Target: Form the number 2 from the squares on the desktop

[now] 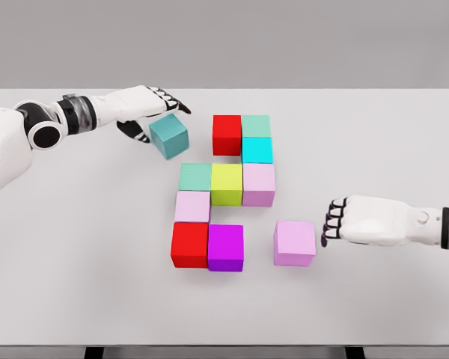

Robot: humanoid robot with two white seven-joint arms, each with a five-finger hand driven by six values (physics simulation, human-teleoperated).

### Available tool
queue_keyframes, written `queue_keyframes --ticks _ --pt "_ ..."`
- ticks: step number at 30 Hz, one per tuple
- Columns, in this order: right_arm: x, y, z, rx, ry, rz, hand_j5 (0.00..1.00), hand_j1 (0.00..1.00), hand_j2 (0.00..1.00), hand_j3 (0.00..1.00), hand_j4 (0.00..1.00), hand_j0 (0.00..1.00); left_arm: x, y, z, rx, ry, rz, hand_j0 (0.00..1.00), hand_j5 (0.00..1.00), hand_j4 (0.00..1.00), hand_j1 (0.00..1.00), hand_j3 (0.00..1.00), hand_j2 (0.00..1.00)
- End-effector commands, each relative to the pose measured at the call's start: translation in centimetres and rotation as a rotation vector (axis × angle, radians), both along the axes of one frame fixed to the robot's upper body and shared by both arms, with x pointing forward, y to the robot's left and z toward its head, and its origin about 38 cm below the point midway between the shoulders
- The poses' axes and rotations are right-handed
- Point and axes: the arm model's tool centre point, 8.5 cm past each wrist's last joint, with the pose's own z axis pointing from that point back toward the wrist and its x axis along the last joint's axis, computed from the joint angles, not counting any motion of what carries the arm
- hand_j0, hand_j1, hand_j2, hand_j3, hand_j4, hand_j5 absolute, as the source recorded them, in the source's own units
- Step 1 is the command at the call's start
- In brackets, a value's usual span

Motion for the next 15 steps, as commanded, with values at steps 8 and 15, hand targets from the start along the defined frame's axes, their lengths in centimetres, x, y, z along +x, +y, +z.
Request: queue_keyframes --ticks 8,15 --pt "0.4 0.6 -0.8 0.006 0.007 0.003 0.55 0.55 0.55 0.55 0.55 0.55 0.4 3.1 1.1 0.007 -0.015 0.061 1.00 1.00 1.00 1.00 1.00 1.00" --pt "0.3 1.4 -1.0 0.021 0.012 0.020 0.55 0.55 0.55 0.55 0.55 0.55 -1.0 10.6 2.8 0.068 -0.041 0.160 0.87 0.87 0.87 0.87 0.87 0.87"
